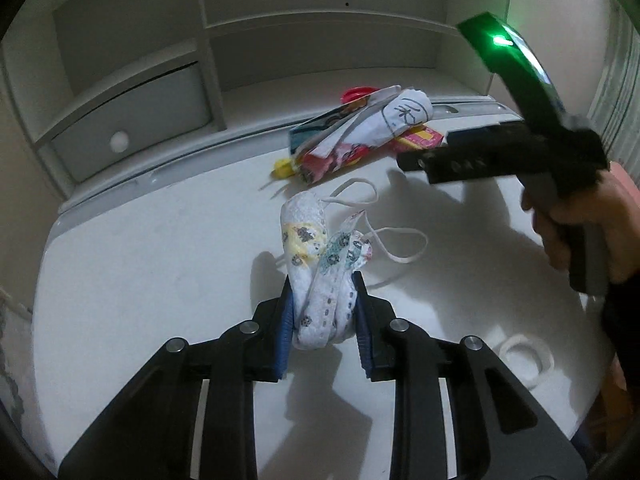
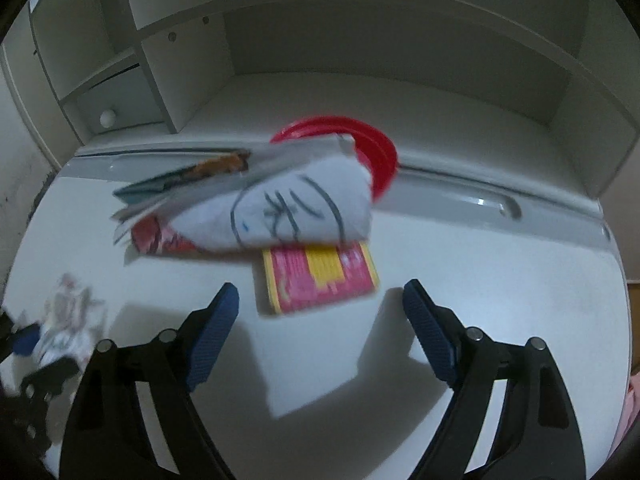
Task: Collect trash
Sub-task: 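Grasp the patterned face mask with left tool while right tool grasps pink snack box, then carry mask and snack box over the black bin and open both tools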
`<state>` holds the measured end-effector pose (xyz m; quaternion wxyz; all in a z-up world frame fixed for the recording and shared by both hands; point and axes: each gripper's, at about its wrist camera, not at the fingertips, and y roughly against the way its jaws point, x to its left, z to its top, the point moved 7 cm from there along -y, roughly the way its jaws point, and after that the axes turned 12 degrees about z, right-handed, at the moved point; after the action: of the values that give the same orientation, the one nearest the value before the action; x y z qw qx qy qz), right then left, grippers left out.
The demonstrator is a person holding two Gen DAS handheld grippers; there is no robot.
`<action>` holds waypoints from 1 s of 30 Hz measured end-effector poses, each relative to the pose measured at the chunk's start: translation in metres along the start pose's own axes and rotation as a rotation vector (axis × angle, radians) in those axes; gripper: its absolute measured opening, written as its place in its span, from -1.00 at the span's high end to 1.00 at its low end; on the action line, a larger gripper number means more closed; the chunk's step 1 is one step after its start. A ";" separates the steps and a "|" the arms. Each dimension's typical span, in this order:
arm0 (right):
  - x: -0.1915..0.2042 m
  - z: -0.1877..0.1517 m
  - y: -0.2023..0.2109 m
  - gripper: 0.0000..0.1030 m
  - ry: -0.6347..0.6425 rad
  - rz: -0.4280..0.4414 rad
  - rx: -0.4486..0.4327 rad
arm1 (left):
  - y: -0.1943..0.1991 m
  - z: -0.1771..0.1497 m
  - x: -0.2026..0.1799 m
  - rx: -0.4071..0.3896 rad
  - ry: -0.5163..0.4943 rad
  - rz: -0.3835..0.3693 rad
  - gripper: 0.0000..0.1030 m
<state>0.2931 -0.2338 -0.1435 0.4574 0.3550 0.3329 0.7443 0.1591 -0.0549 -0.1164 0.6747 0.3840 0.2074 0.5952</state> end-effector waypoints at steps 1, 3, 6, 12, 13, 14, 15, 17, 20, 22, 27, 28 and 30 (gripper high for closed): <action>0.000 0.001 0.000 -0.35 0.006 -0.011 -0.003 | 0.001 -0.002 0.001 0.002 0.005 0.004 0.49; 0.000 -0.002 0.004 -0.03 0.007 -0.014 -0.016 | 0.002 -0.004 -0.001 0.007 0.015 0.007 0.49; 0.000 -0.016 0.014 -0.03 -0.006 0.000 -0.014 | 0.010 -0.010 0.010 0.008 0.025 0.002 0.49; -0.014 -0.074 0.059 -0.03 -0.038 -0.033 -0.024 | 0.014 0.002 -0.031 -0.011 -0.015 -0.046 0.49; -0.020 -0.087 0.072 -0.03 -0.051 -0.043 -0.030 | 0.017 0.004 -0.044 -0.019 -0.030 -0.060 0.49; -0.024 -0.095 0.080 -0.03 -0.059 -0.051 -0.036 | 0.021 0.006 -0.055 -0.027 -0.044 -0.073 0.49; -0.031 -0.107 0.093 -0.03 -0.074 -0.068 -0.045 | 0.026 0.009 -0.074 -0.036 -0.067 -0.095 0.49; -0.048 -0.129 0.118 -0.03 -0.104 -0.094 -0.057 | 0.033 0.014 -0.105 -0.052 -0.107 -0.128 0.49; -0.078 -0.165 0.160 -0.03 -0.162 -0.150 -0.084 | 0.047 0.019 -0.157 -0.075 -0.169 -0.183 0.49; -0.099 -0.189 0.188 -0.03 -0.208 -0.187 -0.098 | 0.059 0.020 -0.200 -0.092 -0.220 -0.229 0.49; -0.161 -0.264 0.261 -0.03 -0.345 -0.287 -0.146 | 0.084 0.015 -0.295 -0.118 -0.337 -0.326 0.49; -0.171 -0.277 0.273 -0.03 -0.369 -0.303 -0.155 | 0.090 0.013 -0.318 -0.123 -0.366 -0.349 0.49; -0.194 -0.310 0.301 -0.03 -0.427 -0.339 -0.173 | 0.100 0.009 -0.352 -0.131 -0.409 -0.383 0.49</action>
<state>-0.0346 -0.5724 -0.1033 0.6635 0.4029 0.2188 0.5912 0.0290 -0.3967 -0.0965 0.8260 0.4056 0.0968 0.3793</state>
